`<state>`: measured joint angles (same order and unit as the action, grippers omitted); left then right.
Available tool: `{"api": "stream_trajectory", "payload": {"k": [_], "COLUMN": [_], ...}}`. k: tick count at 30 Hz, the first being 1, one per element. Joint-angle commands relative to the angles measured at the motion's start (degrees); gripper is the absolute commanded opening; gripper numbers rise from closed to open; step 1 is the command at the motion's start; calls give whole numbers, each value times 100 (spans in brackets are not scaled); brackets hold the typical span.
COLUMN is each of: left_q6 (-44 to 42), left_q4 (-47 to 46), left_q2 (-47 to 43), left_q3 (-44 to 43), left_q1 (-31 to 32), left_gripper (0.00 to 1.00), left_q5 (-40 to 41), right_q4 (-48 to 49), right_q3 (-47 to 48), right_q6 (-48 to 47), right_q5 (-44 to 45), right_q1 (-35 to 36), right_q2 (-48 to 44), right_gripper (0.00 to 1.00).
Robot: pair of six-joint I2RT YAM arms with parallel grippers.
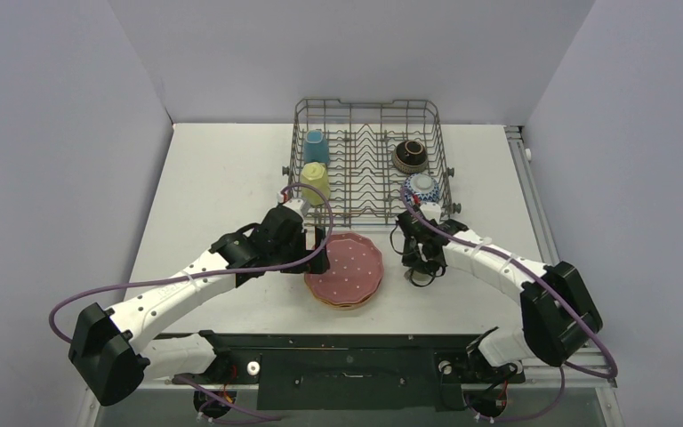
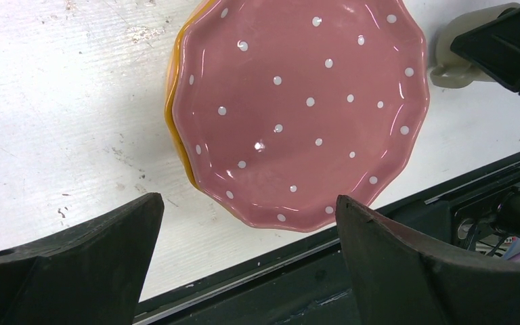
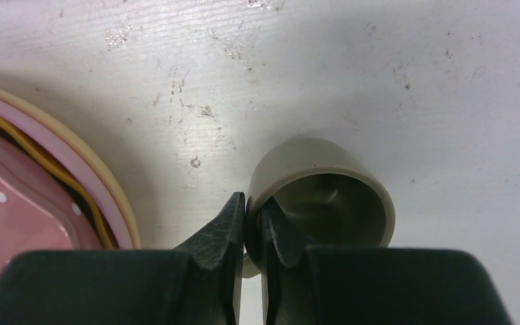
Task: Load the mixed dishes into the dish rack
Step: Pick up the cup at the center of the board.
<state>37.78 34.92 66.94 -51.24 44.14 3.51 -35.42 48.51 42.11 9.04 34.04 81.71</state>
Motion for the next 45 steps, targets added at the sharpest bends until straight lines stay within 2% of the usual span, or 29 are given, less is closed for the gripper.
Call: {"api": "stream_trajectory", "payload": {"k": [1,7,8,16,21,32,45], "left_q6": [-133,-172,-165,22,171,966,1956], "left_q4": [-82,-189,-227,-774,-888,-1814,-3115], "left_q2": [-74,-70,-85,-348,-536,-1376,-1676], "left_q3": [-281,-365,-376,-326,-290,248,286], "left_q1": [-38,-116,-133,-416,-570,-1476,-1725], "left_gripper": [97,97,100,96,96,96,96], "left_q5": [-117,-329,-429,-1293,-1517,-2753,-3956], "right_q4": [-69,-104,-92,386,695,1999,3457], "right_q3": [48,-15,-41,-290,-393,-697,-950], "right_q6": [65,-12,-28,-313,-563,-566,-513], "right_q5": [185,-76,-130,-833,-1456,-2465,-2985], "right_q1": [-37,-38,-38,-38,-33,1,175], "right_q2": [-627,-1444,-1647,-2724,-3163,-4100,-4687], "right_gripper": [0,0,0,0,0,0,0]}}
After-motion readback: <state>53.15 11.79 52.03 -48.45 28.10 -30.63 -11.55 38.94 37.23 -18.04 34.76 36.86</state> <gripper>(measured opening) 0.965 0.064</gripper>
